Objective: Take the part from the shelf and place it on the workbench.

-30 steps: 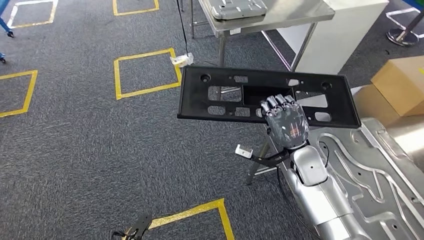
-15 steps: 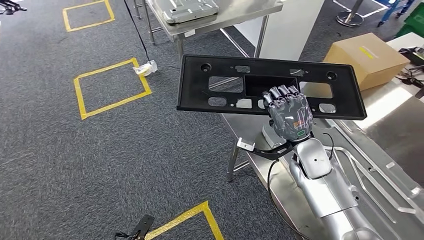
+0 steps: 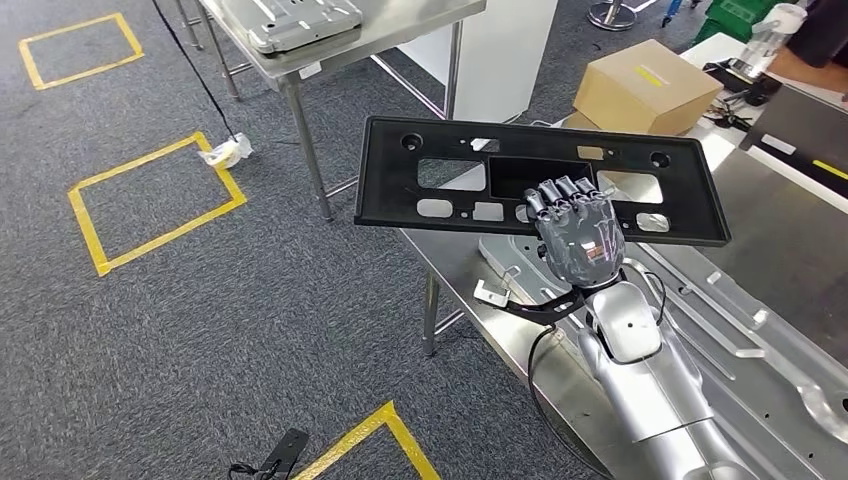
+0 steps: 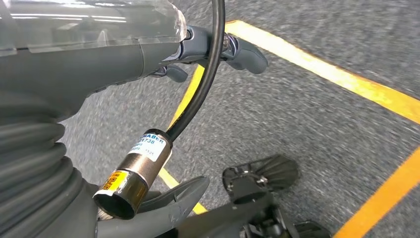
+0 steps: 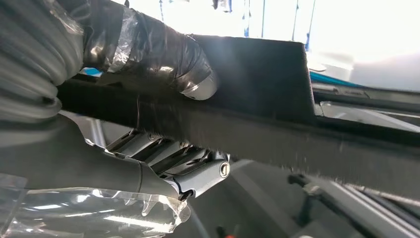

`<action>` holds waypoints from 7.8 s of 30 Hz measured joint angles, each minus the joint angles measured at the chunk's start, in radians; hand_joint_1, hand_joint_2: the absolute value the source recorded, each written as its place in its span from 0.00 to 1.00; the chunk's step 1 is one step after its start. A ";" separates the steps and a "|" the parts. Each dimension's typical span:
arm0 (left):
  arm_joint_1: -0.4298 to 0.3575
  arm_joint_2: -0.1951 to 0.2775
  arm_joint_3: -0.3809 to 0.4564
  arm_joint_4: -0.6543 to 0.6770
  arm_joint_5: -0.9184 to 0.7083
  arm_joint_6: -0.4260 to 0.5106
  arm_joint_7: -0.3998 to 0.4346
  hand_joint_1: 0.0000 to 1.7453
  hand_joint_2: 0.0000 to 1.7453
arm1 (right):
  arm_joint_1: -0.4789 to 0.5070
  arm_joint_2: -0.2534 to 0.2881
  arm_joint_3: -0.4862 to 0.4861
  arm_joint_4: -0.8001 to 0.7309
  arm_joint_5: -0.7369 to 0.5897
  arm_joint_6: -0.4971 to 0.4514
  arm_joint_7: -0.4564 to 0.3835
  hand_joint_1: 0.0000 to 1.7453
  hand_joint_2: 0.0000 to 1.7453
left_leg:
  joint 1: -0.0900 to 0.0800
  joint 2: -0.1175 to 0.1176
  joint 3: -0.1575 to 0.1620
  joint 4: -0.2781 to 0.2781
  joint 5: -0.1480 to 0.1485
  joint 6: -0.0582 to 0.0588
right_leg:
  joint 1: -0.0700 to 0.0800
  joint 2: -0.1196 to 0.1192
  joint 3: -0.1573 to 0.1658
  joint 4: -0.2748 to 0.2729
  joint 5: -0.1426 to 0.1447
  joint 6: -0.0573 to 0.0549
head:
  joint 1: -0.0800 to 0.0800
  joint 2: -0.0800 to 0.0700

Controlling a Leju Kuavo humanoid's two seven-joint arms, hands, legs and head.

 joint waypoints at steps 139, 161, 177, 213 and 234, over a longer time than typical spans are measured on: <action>0.025 0.008 0.026 0.000 -0.015 0.014 -0.022 0.00 0.00 | 0.033 0.026 -0.050 0.073 -0.002 0.000 0.019 0.00 0.00 | 0.027 -0.070 -0.051 0.009 0.058 -0.034 | -0.033 0.058 0.076 -0.011 -0.054 0.029 | 0.005 0.000; 0.024 0.006 0.027 0.000 -0.014 0.011 -0.023 0.00 0.00 | 0.031 0.024 -0.048 0.079 -0.004 0.000 0.015 0.00 0.00 | -0.008 -0.070 0.025 -0.021 0.012 0.029 | 0.004 0.065 -0.082 0.072 -0.046 -0.009 | -0.004 0.000; 0.029 0.003 0.028 0.000 -0.018 0.009 -0.023 0.00 0.00 | 0.024 0.027 -0.048 0.093 -0.023 0.000 0.011 0.00 0.00 | -0.004 -0.074 -0.164 0.166 -0.043 -0.030 | 0.002 0.051 0.084 -0.054 -0.034 -0.060 | -0.010 0.000; 0.037 0.011 0.071 0.002 -0.013 0.030 0.006 0.00 0.00 | 0.481 0.146 -0.591 0.930 -0.954 0.503 0.292 0.00 0.25 | 0.008 -0.082 -0.026 0.173 -0.039 -0.042 | 0.002 0.042 0.023 -0.059 0.011 -0.050 | -0.009 0.000; 0.036 0.018 0.078 0.002 -0.014 0.031 -0.004 0.00 0.00 | 0.423 0.150 -0.600 0.948 -0.912 0.485 0.257 0.00 1.00 | -0.005 -0.073 -0.070 -0.010 0.089 -0.008 | 0.012 0.051 0.191 -0.093 -0.102 -0.034 | -0.009 0.000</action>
